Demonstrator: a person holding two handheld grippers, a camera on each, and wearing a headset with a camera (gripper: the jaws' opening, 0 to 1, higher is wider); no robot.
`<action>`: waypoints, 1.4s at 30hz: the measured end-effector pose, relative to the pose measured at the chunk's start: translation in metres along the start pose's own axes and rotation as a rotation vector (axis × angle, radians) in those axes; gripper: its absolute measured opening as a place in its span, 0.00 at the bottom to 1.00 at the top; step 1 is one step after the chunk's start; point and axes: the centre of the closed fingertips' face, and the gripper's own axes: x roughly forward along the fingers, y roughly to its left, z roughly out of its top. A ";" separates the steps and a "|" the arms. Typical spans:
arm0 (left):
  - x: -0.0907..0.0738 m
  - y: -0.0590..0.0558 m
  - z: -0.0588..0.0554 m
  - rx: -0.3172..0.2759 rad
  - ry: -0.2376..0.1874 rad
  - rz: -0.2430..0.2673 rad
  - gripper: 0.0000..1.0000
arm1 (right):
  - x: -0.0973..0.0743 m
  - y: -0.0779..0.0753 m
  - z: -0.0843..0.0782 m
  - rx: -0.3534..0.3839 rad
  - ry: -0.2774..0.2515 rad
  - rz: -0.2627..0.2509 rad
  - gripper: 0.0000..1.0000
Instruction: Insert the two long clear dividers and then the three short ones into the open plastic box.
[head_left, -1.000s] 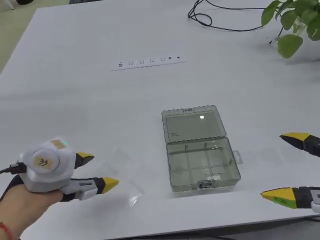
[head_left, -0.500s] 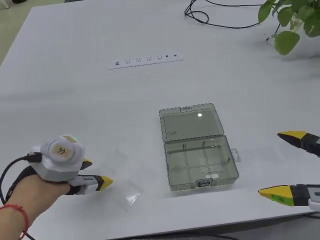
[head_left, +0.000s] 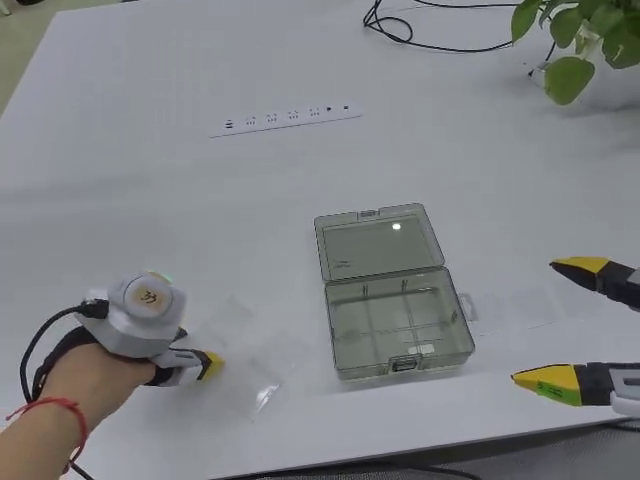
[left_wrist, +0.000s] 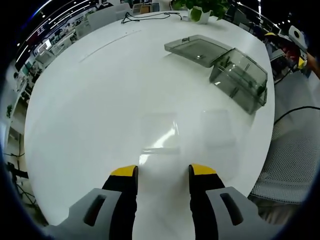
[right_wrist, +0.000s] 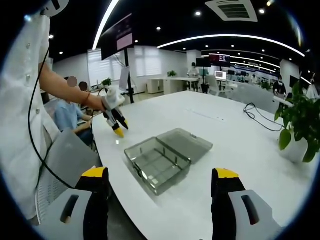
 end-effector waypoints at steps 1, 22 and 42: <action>0.001 0.000 -0.002 0.000 0.008 0.002 0.40 | 0.000 0.000 0.000 -0.001 0.000 -0.001 0.85; -0.004 0.001 -0.002 -0.031 0.063 0.008 0.32 | 0.002 0.001 0.000 0.004 0.000 -0.003 0.83; -0.015 -0.011 0.009 -0.133 -0.022 -0.038 0.31 | 0.005 0.006 0.001 0.005 0.002 0.006 0.82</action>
